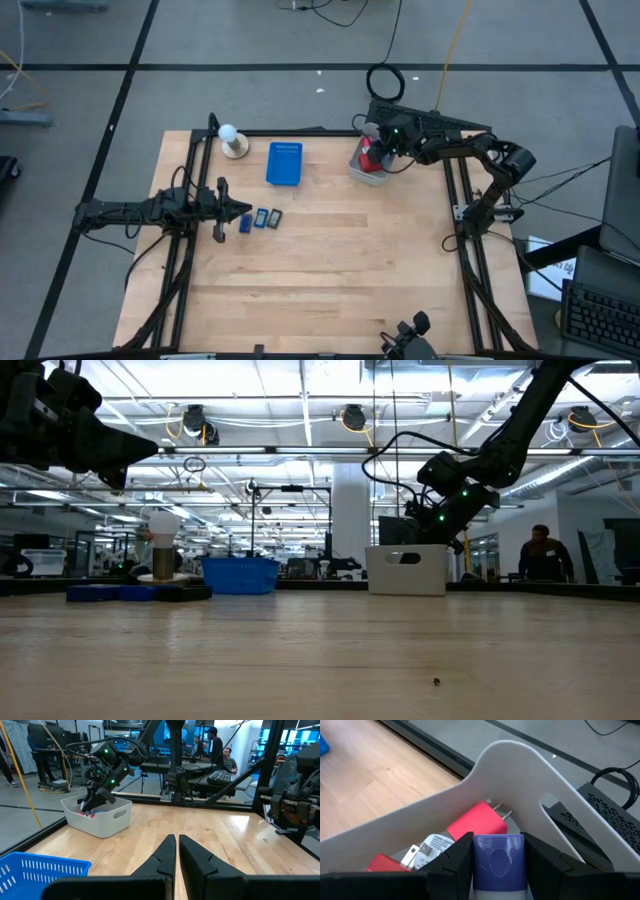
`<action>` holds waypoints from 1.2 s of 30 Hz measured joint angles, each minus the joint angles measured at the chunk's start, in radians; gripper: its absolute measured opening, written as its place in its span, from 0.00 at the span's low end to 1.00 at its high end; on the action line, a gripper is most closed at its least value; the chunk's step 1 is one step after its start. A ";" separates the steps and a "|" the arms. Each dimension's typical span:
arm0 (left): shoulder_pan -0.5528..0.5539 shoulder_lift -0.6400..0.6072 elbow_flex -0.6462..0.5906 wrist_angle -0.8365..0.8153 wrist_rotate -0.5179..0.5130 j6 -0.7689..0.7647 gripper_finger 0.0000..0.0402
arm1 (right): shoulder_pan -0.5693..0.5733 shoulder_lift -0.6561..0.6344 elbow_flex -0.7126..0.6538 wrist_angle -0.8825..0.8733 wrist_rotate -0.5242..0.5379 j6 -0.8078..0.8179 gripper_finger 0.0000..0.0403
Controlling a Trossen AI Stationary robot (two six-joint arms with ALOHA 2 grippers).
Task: Pick & Place Office items
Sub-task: Put the violet charger adapter into the gray bin
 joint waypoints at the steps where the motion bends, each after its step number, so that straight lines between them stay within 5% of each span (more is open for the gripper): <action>1: 0.000 0.000 0.000 0.000 0.000 0.000 0.05 | 0.001 0.000 0.000 -0.001 0.000 0.000 0.34; 36: 0.000 0.000 0.000 0.000 0.000 0.000 0.05 | 0.015 -0.001 -0.001 0.031 0.000 -0.015 0.36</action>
